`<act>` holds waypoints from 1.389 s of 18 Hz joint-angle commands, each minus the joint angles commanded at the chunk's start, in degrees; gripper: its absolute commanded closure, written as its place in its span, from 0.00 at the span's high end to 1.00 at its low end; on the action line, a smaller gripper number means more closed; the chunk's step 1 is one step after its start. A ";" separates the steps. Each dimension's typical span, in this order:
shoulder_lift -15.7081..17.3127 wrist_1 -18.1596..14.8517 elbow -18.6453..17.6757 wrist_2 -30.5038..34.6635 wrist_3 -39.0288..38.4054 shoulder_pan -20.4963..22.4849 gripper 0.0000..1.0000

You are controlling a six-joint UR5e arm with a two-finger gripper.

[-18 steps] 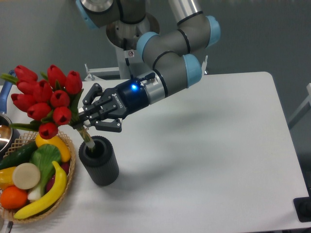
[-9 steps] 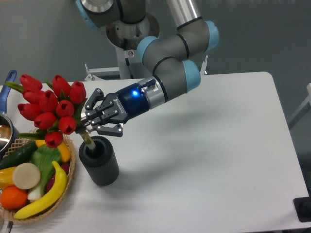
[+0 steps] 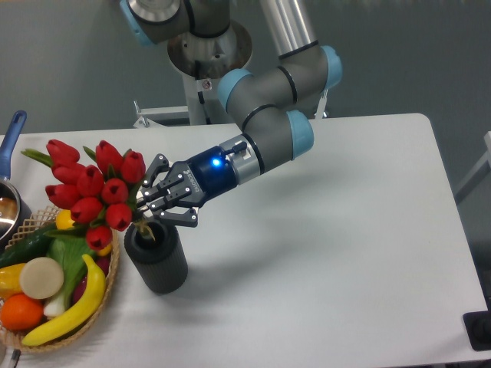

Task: Insert the flowers into the vase
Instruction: 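Lower the tulip stems down into the black vase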

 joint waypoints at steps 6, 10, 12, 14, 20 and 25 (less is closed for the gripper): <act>-1.40 0.09 -0.36 0.26 1.14 0.00 0.17; -3.95 0.09 -0.35 0.26 5.09 -0.09 0.17; -4.66 0.09 -0.36 0.26 6.67 0.00 0.17; -4.92 0.09 -0.36 0.35 6.86 0.00 0.17; -5.19 0.09 -1.06 0.44 6.94 0.09 0.18; -4.92 0.18 -1.67 0.53 7.21 0.18 0.22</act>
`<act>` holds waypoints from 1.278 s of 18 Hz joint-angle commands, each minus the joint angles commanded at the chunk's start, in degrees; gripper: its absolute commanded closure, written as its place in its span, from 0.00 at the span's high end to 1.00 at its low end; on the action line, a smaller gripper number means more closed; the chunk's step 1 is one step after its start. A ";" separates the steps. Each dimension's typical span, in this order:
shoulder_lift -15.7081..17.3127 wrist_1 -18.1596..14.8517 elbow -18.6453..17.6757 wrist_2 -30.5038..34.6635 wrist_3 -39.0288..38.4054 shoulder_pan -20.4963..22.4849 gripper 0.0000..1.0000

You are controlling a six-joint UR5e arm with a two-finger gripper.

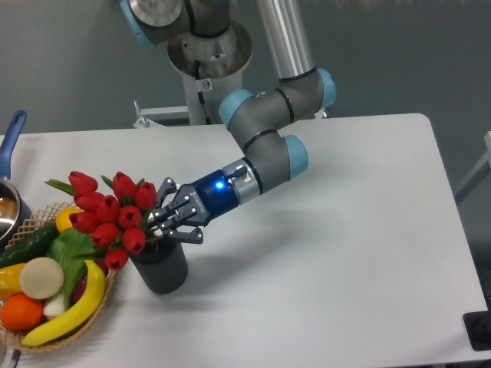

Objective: Insert the flowers into the vase

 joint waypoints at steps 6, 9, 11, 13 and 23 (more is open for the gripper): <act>0.17 0.00 0.00 0.70 0.00 0.17 0.35; 0.26 0.09 -0.09 0.70 0.00 0.53 0.44; 0.26 0.09 -0.09 0.70 0.00 0.62 0.46; 0.35 0.17 -0.09 0.70 0.00 0.70 0.47; 4.91 0.09 -1.67 2.89 -0.09 3.51 1.00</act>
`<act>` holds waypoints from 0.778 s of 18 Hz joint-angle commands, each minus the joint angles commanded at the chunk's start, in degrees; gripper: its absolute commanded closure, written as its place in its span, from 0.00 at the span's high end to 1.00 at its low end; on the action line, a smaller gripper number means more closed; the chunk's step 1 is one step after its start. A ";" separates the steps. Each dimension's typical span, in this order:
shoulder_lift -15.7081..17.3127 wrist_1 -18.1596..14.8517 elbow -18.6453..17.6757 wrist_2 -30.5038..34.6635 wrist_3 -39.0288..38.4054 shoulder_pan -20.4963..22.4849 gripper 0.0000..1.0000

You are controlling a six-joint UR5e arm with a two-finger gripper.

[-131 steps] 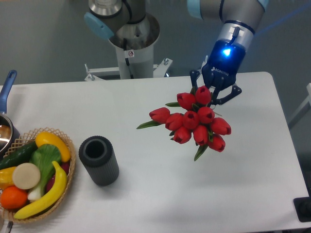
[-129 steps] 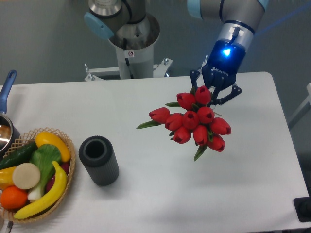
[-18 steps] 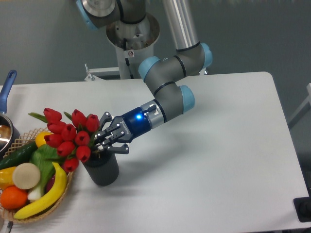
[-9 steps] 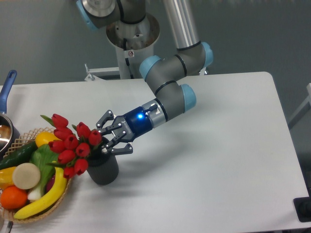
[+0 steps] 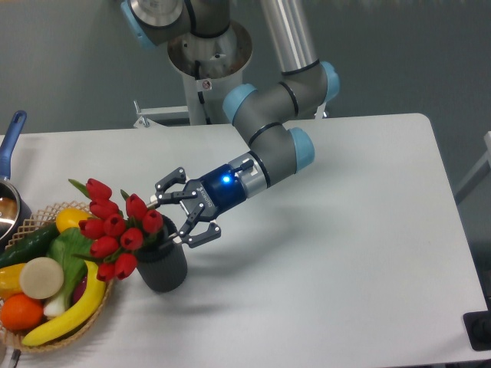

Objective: Insert the flowers into the vase

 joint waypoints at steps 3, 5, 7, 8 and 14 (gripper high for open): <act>1.67 0.00 -1.05 5.71 -0.09 0.97 1.00; 5.52 -0.09 -1.41 9.05 -0.44 2.28 1.00; 8.08 -0.09 -0.80 12.48 -0.61 3.77 1.00; 8.62 0.00 -0.10 14.50 -0.62 4.57 1.00; 15.20 -0.44 3.33 35.77 -0.88 12.21 1.00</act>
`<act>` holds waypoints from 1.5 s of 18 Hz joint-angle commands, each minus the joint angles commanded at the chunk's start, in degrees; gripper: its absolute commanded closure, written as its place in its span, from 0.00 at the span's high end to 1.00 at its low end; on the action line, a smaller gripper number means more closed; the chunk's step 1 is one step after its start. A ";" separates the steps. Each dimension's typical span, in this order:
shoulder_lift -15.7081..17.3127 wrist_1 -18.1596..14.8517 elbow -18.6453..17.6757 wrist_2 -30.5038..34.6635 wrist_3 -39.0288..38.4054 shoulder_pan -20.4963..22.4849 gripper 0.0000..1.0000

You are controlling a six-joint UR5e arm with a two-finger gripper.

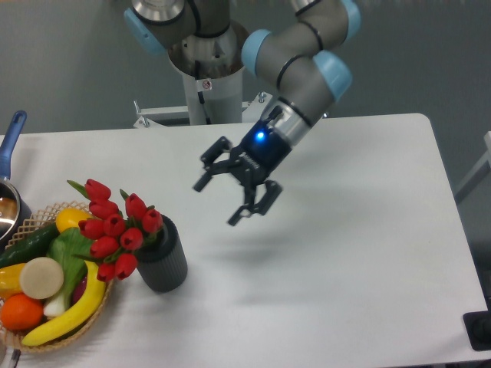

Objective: Insert the flowers into the vase

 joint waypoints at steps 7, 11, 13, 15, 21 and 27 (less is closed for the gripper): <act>4.40 -1.75 4.57 17.14 -3.52 5.90 1.00; 7.91 -6.84 7.47 26.54 -0.37 5.90 1.00; 9.41 -12.29 8.70 32.25 7.87 6.51 1.00; 9.94 -17.55 10.63 37.09 14.56 6.95 1.00; 11.17 -25.31 12.75 40.01 26.36 11.69 1.00; 11.96 -26.63 12.75 40.10 29.44 14.42 1.00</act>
